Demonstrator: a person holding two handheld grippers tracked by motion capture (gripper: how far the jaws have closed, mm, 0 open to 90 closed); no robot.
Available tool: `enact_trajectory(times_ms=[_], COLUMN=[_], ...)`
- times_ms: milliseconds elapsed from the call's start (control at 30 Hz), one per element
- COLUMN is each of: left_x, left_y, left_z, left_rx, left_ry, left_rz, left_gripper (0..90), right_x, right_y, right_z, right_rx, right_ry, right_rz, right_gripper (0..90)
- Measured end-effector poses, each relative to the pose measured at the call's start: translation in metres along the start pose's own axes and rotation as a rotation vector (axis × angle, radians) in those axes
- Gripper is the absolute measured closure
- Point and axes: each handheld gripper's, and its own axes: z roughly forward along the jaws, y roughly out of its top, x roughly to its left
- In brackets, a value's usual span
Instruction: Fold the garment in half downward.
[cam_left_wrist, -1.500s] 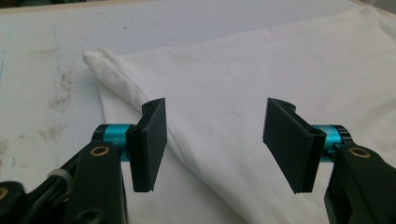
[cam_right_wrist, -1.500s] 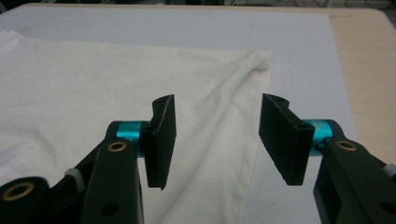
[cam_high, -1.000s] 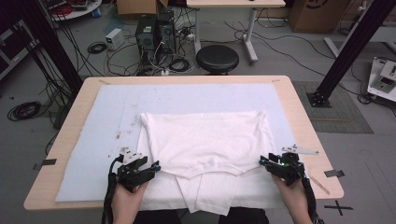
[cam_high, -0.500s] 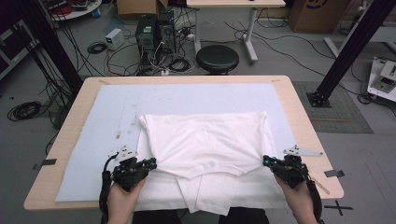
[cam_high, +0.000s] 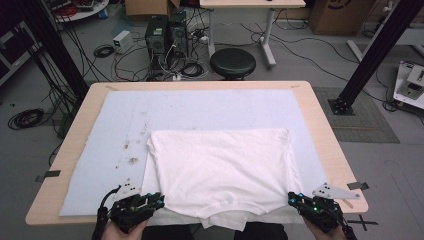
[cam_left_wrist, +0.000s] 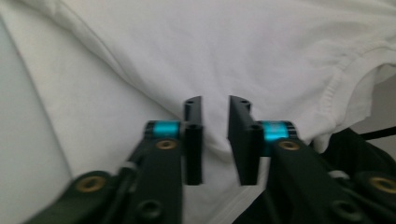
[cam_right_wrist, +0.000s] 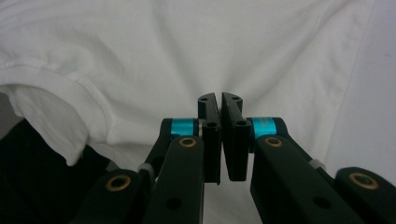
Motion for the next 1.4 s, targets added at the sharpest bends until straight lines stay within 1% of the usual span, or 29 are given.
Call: enact_trajectory(times_ms=[33,67,100,133,167,233,267,333,433,467,500,533,600,667,700,767,833,867,900,933,967,1000,1033,1067,1100,1167,1233,1333,1400], left_x=[0.001,0.003,0.005,0.005,0.011,0.021,0.027,0.041,0.068,0.076,0.085,0.092,0.104,0.114,0.120,0.132,0.141,0.144,0.145,0.144,0.142,0.140,0.141,0.141,0.140,0.139,0.139,0.141,0.143], left_y=[0.000,0.002,0.005,0.005,0.015,0.030,0.038,0.056,0.083,0.090,0.096,0.102,0.112,0.119,0.122,0.124,0.124,0.124,0.123,0.122,0.121,0.120,0.119,0.118,0.118,0.121,0.125,0.135,0.144], left_z=[-0.001,-0.002,-0.002,-0.002,-0.003,0.000,0.003,0.011,0.030,0.037,0.045,0.052,0.067,0.081,0.087,0.099,0.110,0.115,0.120,0.122,0.123,0.123,0.121,0.121,0.122,0.123,0.123,0.123,0.124], left_rx=[-0.002,-0.007,-0.021,-0.021,-0.050,-0.080,-0.094,-0.133,-0.161,-0.168,-0.174,-0.166,-0.149,-0.130,-0.119,-0.097,-0.061,-0.046,-0.029,-0.028,-0.032,-0.037,-0.040,-0.040,-0.047,-0.039,-0.047,-0.055,-0.071], left_ry=[0.013,0.035,0.058,0.058,0.095,0.149,0.163,0.204,0.221,0.224,0.231,0.245,0.286,0.317,0.319,0.310,0.299,0.282,0.260,0.269,0.292,0.289,0.261,0.233,0.237,0.254,0.269,0.290,0.290], left_rz=[0.010,0.017,0.017,0.017,0.036,0.047,0.048,0.055,0.026,0.015,-0.012,-0.027,-0.013,0.001,-0.009,-0.046,-0.080,-0.095,-0.107,-0.104,-0.091,-0.081,-0.091,-0.122,-0.123,-0.077,-0.059,-0.012,0.003], left_gripper=[69.6,65.0,59.0,56.2,56.1,51.5,50.0,49.8,48.3,47.4,47.2,46.8,45.8,45.6,44.9,44.1,42.5,42.5,43.0,45.3,47.4,52.3,65.7,78.1,81.8,83.5,84.1,84.2,84.2], right_x=[-0.001,-0.002,-0.004,-0.007,-0.010,-0.018,-0.024,-0.036,-0.057,-0.065,-0.073,-0.080,-0.095,-0.110,-0.118,-0.132,-0.142,-0.147,-0.150,-0.152,-0.151,-0.148,-0.146,-0.144,-0.141,-0.135,-0.136,-0.139,-0.138], right_y=[-0.001,-0.001,0.001,0.004,0.008,0.020,0.028,0.045,0.075,0.084,0.093,0.101,0.115,0.125,0.128,0.133,0.133,0.133,0.133,0.132,0.131,0.131,0.131,0.131,0.131,0.132,0.136,0.148,0.161], right_z=[0.000,0.000,0.000,-0.001,-0.001,0.002,0.005,0.014,0.033,0.039,0.046,0.053,0.068,0.084,0.094,0.112,0.127,0.134,0.141,0.148,0.152,0.152,0.152,0.152,0.152,0.153,0.152,0.151,0.151], right_rx=[0.006,0.007,-0.007,-0.016,-0.031,-0.048,-0.059,-0.086,-0.106,-0.105,-0.110,-0.118,-0.127,-0.116,-0.101,-0.069,-0.061,-0.040,-0.014,0.010,0.034,0.035,0.047,0.056,0.057,0.058,0.039,0.007,-0.011], right_ry=[-0.002,-0.012,-0.022,-0.031,-0.050,-0.093,-0.099,-0.126,-0.144,-0.142,-0.138,-0.150,-0.151,-0.171,-0.181,-0.190,-0.193,-0.185,-0.164,-0.134,-0.120,-0.152,-0.139,-0.106,-0.094,-0.139,-0.149,-0.161,-0.197], right_rz=[-0.003,0.006,0.008,0.009,0.005,-0.015,-0.018,-0.021,-0.017,0.006,0.023,0.030,0.065,0.101,0.116,0.163,0.194,0.208,0.222,0.228,0.217,0.171,0.153,0.146,0.122,0.054,0.054,0.043,0.019], right_gripper=[82.6,79.1,79.1,78.0,74.6,72.2,70.5,67.4,60.5,58.6,57.6,56.2,52.3,48.8,48.1,45.9,46.1,46.1,46.0,46.4,48.9,59.0,72.1,81.8,83.7,85.2,85.7,86.5,86.7])
